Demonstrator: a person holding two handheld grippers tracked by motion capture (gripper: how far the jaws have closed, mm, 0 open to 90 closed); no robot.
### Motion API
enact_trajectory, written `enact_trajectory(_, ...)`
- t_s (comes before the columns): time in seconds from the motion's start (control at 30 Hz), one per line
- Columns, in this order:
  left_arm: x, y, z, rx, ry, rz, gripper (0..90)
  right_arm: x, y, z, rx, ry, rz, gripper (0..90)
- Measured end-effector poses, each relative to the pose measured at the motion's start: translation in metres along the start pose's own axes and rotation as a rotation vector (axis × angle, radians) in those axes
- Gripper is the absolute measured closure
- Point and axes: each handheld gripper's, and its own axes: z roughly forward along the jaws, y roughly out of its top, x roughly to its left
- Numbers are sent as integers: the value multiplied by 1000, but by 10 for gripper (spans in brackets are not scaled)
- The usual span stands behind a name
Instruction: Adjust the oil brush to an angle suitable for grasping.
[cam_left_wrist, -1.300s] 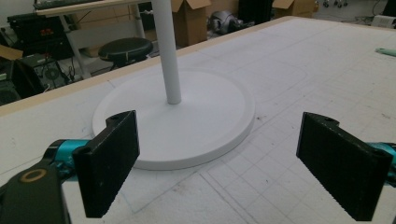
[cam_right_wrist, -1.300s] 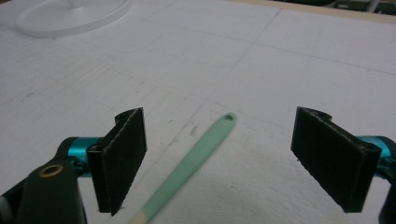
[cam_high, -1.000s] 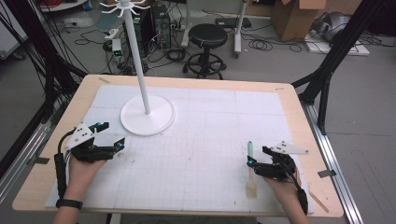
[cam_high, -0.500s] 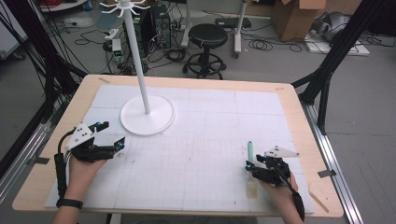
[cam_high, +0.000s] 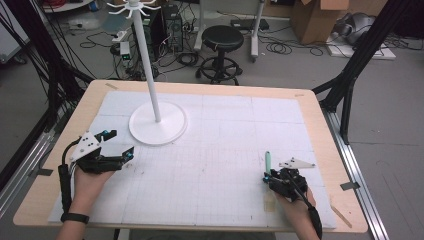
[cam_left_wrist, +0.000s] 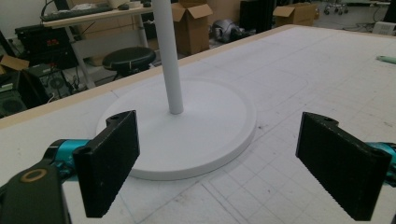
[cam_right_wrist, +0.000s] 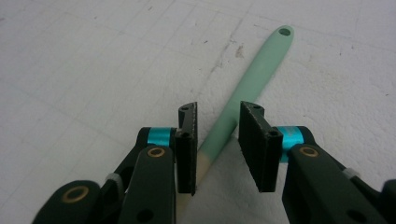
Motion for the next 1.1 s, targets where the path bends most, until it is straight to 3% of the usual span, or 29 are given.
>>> enact_trajectory(0.43, -1, 0, 0, -1, -1, 1, 141, -1, 3, 0, 21, -7, 28, 742)
enact_trajectory(1.1, -1, 1, 2, -5, -1, 5, 142, -7, 2, -2, 0, -10, 51, 807)
